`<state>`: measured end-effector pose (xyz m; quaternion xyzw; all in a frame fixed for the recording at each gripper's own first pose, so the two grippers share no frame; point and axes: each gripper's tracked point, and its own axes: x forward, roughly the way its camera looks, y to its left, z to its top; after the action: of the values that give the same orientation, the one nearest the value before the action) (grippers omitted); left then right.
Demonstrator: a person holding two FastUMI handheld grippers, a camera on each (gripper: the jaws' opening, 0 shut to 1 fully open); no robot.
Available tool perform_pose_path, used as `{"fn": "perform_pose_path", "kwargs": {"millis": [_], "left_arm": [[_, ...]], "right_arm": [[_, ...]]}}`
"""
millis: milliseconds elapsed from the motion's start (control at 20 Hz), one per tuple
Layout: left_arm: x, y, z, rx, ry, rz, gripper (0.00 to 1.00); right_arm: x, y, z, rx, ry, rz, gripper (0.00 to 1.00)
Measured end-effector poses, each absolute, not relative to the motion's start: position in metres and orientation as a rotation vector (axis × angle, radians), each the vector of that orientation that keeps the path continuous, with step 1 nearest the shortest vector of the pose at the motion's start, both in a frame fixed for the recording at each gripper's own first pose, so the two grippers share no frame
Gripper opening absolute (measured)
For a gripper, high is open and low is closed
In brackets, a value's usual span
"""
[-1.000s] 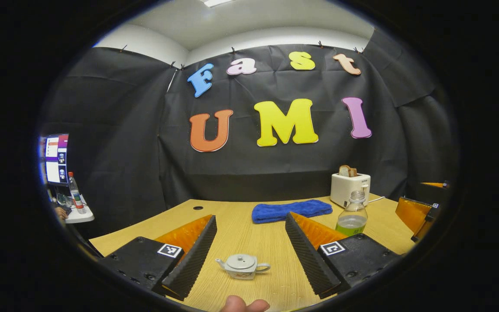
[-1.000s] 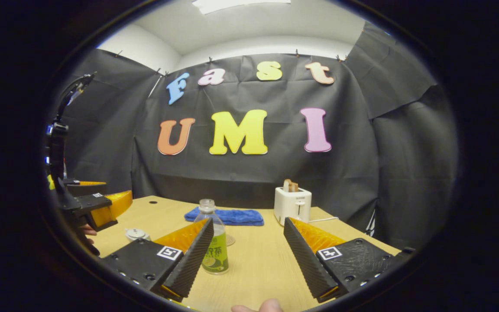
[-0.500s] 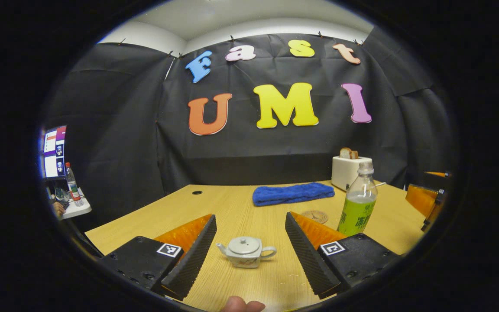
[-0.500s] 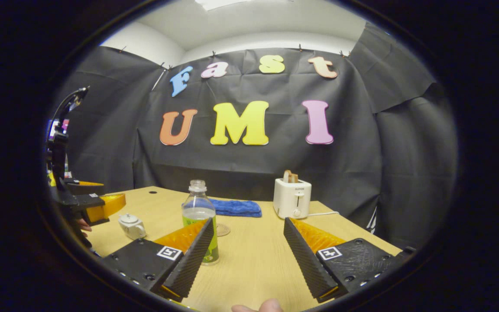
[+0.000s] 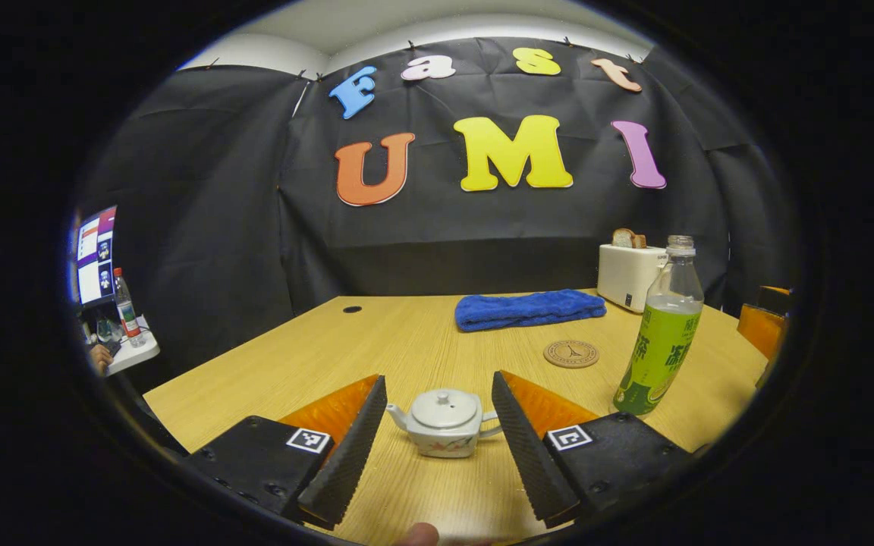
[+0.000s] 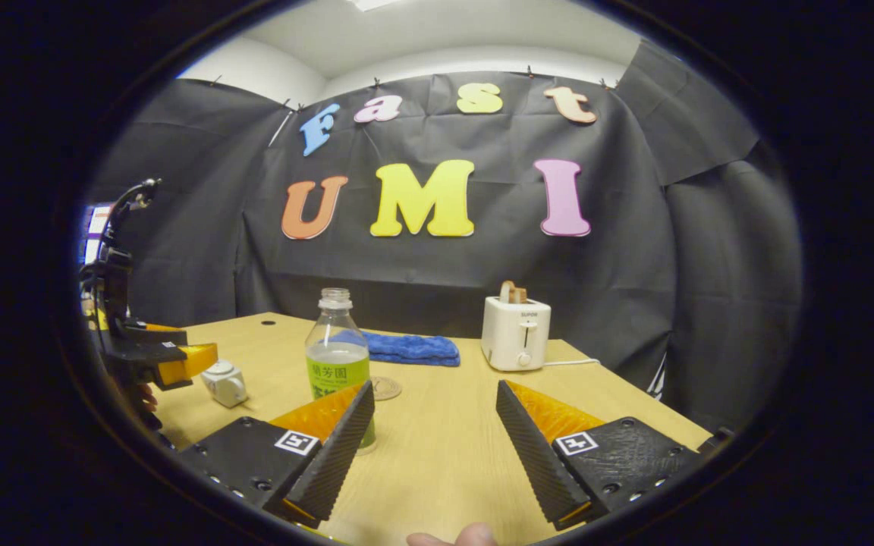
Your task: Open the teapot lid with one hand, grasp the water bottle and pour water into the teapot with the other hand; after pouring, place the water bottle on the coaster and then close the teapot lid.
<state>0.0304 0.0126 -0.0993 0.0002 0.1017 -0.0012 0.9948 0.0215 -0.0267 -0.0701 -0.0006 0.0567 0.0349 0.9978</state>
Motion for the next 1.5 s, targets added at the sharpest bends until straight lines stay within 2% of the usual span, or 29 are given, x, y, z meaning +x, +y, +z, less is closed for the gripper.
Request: {"fn": "perform_pose_path", "kwargs": {"millis": [300,400,450,600,650,800,1000,1500], "left_arm": [[0.051,0.011,-0.116,0.003,0.270,0.013,0.69],[0.051,0.010,-0.122,0.001,0.294,0.012,0.57],[0.052,0.011,-0.121,0.004,0.296,0.021,0.46],[0.057,0.015,-0.122,0.020,0.299,0.040,0.33],[0.058,0.014,-0.121,0.029,0.298,0.042,0.24],[0.059,0.019,-0.119,0.024,0.290,0.046,0.09],[0.061,0.016,-0.113,-0.021,0.266,0.016,0.03],[0.039,0.026,-0.083,-0.038,0.200,-0.056,0.03]], "right_arm": [[0.028,-0.044,-0.070,0.010,0.112,0.039,0.97],[0.029,-0.045,-0.070,0.012,0.116,0.036,0.97],[0.029,-0.044,-0.070,0.014,0.117,0.037,0.97],[0.030,-0.039,-0.071,0.004,0.118,0.048,0.97],[0.031,-0.036,-0.069,0.000,0.118,0.056,0.97],[0.033,-0.020,-0.069,-0.006,0.117,0.094,0.97],[0.035,0.002,-0.078,-0.012,0.143,0.163,0.97],[0.049,0.048,-0.096,0.072,0.191,0.259,0.96]]}}
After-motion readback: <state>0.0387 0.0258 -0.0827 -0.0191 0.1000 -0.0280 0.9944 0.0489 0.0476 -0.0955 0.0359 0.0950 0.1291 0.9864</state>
